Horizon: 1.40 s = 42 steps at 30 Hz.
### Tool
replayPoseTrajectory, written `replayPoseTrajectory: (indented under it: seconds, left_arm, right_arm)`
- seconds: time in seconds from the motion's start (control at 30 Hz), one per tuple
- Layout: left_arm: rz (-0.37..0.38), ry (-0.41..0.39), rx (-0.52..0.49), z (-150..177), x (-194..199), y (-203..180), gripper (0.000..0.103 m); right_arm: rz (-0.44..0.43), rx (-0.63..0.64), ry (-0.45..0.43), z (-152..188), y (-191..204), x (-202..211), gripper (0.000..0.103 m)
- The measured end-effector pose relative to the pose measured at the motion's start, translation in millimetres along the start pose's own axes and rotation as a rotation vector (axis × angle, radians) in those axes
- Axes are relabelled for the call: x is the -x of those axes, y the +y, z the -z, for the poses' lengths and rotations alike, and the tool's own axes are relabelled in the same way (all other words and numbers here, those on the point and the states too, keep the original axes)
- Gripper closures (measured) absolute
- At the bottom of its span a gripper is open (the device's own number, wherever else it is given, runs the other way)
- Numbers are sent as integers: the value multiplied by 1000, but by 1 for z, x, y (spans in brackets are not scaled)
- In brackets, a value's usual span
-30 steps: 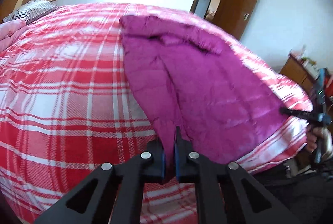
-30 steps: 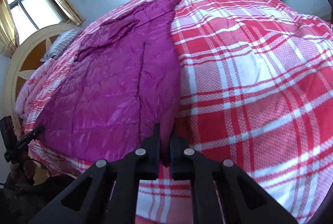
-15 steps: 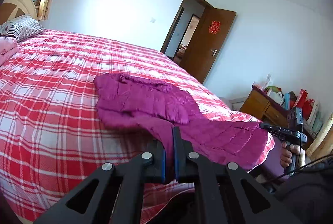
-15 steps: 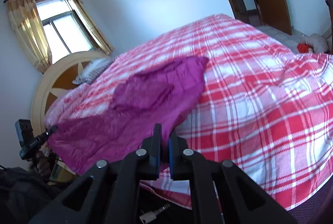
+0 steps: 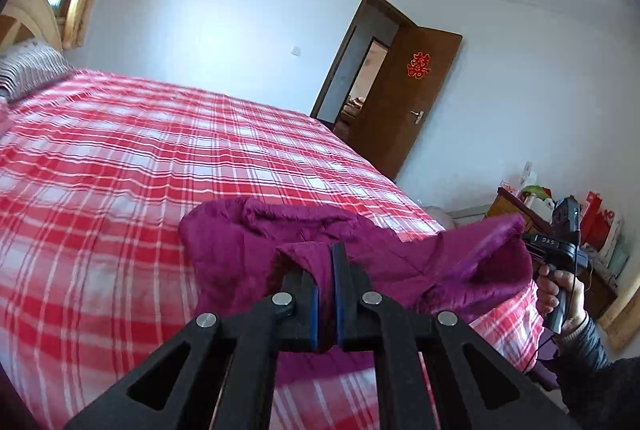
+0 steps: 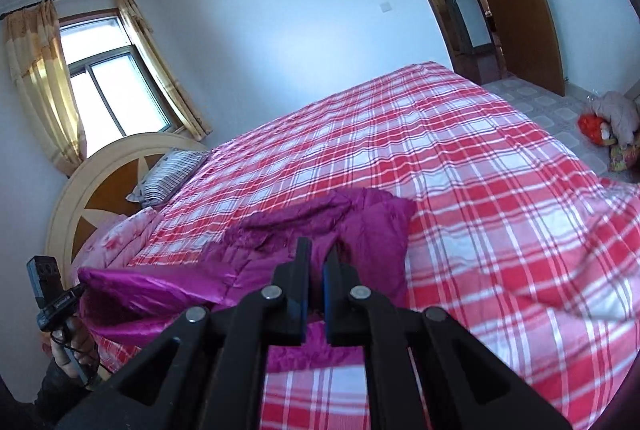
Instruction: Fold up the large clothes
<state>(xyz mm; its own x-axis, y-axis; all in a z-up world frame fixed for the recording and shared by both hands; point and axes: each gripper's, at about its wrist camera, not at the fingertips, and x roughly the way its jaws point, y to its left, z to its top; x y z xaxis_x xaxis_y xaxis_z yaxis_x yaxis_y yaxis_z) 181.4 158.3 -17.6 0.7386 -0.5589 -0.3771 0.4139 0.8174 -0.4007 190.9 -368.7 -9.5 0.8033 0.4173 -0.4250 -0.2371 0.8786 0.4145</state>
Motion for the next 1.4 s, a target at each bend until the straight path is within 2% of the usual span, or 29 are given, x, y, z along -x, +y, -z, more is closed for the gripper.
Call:
replayPoseTrajectory:
  seconds: [0.03,0.13,0.23,0.37,0.5,0.67,0.77,0.87,1.0,1.1,1.17,1.27,1.33,1.4]
  left_arm:
    - [-4,10,13,-7,-11,8,98]
    - [-23,51,54,-25,-52,34,98]
    - [-67,97,66,-33,-86,55,98]
    - [-95,146,114,-35,-126,82,98]
    - [-119,175,122,-37,-155,91,98]
    - [-204,248,130,-35,-182,98,96]
    - [-242,275,165,-39,-184,105,94]
    - [-249,246,152,-48,-174,102,90]
    - [-266,256,117,-60,-171,93,87]
    - [-300,265,90,-63,-176,86,85]
    - [-331,307,76,-58,-188,83,74]
    - [-366,337,33,-49,-197,77,72]
    - [-373,297,40,-51,-195,78,72]
    - [-364,234,87,-58,-188,85,69]
  right_arm:
    - [16,-9,16,-17,-2,-24,96]
    - [37,-5,33,-28,-4,-42,96]
    - [90,-42,90,-46,-17,-88,96]
    - [115,-58,128,-53,-27,-118,96]
    - [152,-53,174,-54,-40,-150,96]
    - [163,-79,245,-52,-64,-192,95]
    - [137,-116,258,-48,-76,-208,89]
    - [136,-149,242,-46,-85,-215,84]
    - [197,-142,228,-42,-86,-218,57]
    - [207,-174,199,-44,-92,-215,46]
    - [217,-176,184,-46,-93,-213,45]
    - [240,-128,166,-48,-82,-210,44]
    - [247,-92,142,-48,-71,-206,37]
    - [238,-48,121,-45,-58,-205,35]
